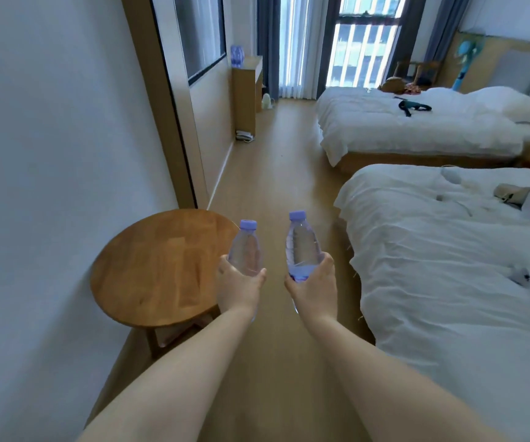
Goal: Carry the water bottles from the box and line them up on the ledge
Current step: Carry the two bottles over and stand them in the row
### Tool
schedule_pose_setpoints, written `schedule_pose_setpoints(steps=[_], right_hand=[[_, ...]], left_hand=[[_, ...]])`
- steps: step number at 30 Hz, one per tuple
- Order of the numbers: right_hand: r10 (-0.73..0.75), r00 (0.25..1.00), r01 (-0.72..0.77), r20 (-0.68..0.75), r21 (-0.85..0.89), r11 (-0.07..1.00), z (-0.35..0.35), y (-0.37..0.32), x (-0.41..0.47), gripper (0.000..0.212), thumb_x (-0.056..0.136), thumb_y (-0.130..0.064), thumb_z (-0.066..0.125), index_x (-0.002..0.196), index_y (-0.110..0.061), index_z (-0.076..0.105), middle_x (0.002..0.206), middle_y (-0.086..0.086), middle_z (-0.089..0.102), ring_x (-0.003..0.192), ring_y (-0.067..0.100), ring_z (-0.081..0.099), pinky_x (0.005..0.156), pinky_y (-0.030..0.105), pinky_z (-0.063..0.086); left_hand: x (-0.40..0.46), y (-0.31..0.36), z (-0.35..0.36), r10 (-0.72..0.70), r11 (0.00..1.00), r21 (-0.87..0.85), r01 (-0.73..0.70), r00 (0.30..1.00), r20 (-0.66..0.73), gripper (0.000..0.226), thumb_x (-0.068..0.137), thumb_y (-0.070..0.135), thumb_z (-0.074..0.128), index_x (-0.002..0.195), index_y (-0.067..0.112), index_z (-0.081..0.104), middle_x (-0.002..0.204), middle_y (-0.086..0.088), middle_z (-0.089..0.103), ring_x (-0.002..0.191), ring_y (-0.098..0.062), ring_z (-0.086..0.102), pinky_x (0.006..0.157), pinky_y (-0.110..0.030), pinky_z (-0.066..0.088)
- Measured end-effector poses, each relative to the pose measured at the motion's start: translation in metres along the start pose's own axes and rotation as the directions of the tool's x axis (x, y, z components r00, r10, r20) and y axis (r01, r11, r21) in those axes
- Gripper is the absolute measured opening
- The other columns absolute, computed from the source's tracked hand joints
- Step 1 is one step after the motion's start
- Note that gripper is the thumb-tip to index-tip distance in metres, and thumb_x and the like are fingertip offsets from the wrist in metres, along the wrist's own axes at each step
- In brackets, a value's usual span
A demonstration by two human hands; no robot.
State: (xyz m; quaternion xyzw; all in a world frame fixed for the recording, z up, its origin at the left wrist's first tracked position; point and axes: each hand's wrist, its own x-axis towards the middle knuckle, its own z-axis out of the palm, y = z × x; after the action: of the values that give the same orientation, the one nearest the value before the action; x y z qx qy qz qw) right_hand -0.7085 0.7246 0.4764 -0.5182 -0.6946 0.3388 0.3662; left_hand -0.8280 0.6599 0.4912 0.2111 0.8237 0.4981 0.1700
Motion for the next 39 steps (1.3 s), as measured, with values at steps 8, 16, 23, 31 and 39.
schedule_pose_setpoints(steps=[8, 16, 23, 31, 39], right_hand=[[0.047, 0.998, -0.048, 0.029, 0.051, 0.998, 0.051, 0.007, 0.163, 0.080, 0.074, -0.038, 0.081, 0.135, -0.013, 0.035, 0.124, 0.001, 0.049, 0.109, 0.020, 0.055, 0.091, 0.041, 0.053], [0.123, 0.992, -0.123, -0.007, 0.001, 0.992, 0.123, 0.013, 0.346, 0.080, 0.073, -0.034, 0.084, 0.133, -0.017, 0.035, 0.119, 0.000, 0.049, 0.102, 0.020, 0.057, 0.086, 0.037, 0.055], [0.109, 0.994, -0.109, 0.005, -0.053, 0.993, 0.165, -0.003, 0.484, 0.085, 0.074, -0.040, 0.081, 0.139, -0.015, 0.032, 0.131, 0.001, 0.048, 0.116, 0.020, 0.054, 0.095, 0.041, 0.052], [0.097, 0.993, -0.092, 0.061, -0.082, 0.992, 0.211, 0.018, 0.660, 0.086, 0.078, -0.035, 0.079, 0.143, -0.011, 0.029, 0.136, 0.005, 0.045, 0.121, 0.024, 0.052, 0.098, 0.045, 0.049], [0.097, 0.991, -0.091, 0.094, -0.059, 0.994, 0.241, 0.016, 0.865, 0.085, 0.076, -0.037, 0.079, 0.141, -0.009, 0.031, 0.134, 0.008, 0.048, 0.117, 0.027, 0.054, 0.097, 0.047, 0.049]], left_hand=[[0.138, 0.043, 0.079, -0.012, 0.998, 0.057, 0.014, 0.999, -0.031, 0.080, 0.073, 0.031, 0.080, 0.137, 0.009, 0.035, 0.136, -0.008, 0.045, 0.124, -0.028, 0.047, 0.103, -0.043, 0.041], [0.318, 0.091, 0.167, -0.068, 0.996, 0.063, 0.068, 0.998, -0.001, 0.076, 0.075, 0.033, 0.078, 0.134, 0.008, 0.038, 0.133, -0.009, 0.049, 0.118, -0.030, 0.051, 0.093, -0.036, 0.044], [0.439, 0.150, 0.228, -0.076, 0.997, 0.013, 0.076, 0.997, 0.024, 0.074, 0.076, 0.028, 0.079, 0.133, 0.005, 0.037, 0.131, -0.014, 0.047, 0.114, -0.032, 0.052, 0.089, -0.035, 0.041], [0.586, 0.192, 0.324, -0.079, 0.997, 0.021, 0.079, 0.997, 0.007, 0.079, 0.075, 0.029, 0.079, 0.136, 0.007, 0.033, 0.132, -0.013, 0.047, 0.117, -0.033, 0.051, 0.097, -0.044, 0.045], [0.738, 0.268, 0.426, -0.086, 0.995, 0.037, 0.088, 0.995, -0.057, 0.076, 0.072, 0.033, 0.080, 0.131, 0.009, 0.039, 0.126, -0.010, 0.053, 0.112, -0.032, 0.055, 0.092, -0.045, 0.048]])
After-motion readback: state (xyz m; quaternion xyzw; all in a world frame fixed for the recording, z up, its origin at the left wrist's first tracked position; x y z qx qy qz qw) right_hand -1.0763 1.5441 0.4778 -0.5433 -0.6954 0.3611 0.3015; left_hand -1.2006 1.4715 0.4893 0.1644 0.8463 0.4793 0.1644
